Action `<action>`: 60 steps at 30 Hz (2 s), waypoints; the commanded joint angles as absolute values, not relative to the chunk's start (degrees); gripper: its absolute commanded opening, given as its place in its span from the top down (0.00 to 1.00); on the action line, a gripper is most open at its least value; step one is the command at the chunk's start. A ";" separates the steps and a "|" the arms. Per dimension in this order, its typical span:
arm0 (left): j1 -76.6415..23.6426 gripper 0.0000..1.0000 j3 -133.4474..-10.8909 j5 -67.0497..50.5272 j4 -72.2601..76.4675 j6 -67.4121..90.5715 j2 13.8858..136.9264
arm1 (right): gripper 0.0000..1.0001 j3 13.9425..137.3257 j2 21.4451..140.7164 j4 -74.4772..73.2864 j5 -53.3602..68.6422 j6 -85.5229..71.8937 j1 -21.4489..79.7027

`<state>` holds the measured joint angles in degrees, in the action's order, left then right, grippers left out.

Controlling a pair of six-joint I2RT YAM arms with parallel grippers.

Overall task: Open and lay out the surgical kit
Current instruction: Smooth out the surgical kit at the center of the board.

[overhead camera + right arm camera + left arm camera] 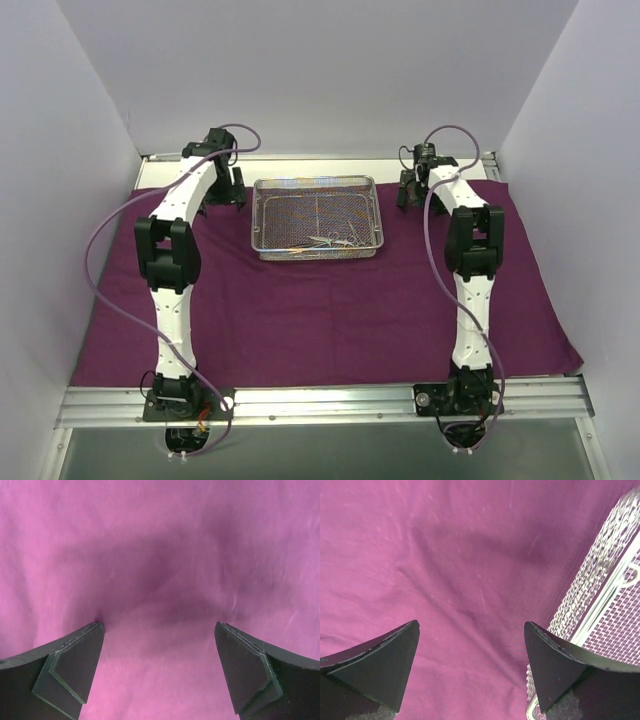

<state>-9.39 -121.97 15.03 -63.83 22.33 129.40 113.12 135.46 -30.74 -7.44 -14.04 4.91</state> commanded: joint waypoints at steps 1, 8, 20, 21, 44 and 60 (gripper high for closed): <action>-7.56 0.05 -125.24 16.53 -65.65 23.11 131.13 | 0.00 116.01 139.56 -33.30 -8.96 -13.01 4.66; -2.03 0.05 -124.45 15.21 -65.74 22.59 132.10 | 0.00 119.70 144.93 -36.73 -11.86 -13.62 0.98; 3.60 0.04 -131.13 15.91 -69.43 22.67 137.37 | 0.00 123.84 150.82 -42.54 -18.53 -14.85 -1.41; 3.78 0.04 -131.65 15.82 -69.69 22.68 137.98 | 0.00 123.58 151.17 -42.71 -18.72 -14.85 -1.49; 13.01 0.06 -145.02 16.08 -80.25 18.91 152.41 | 0.00 124.10 148.18 -42.63 -16.16 -14.15 -0.35; 12.39 0.05 -144.41 5.46 -74.01 24.96 134.75 | 0.00 127.27 136.68 -40.43 -8.70 -17.40 1.04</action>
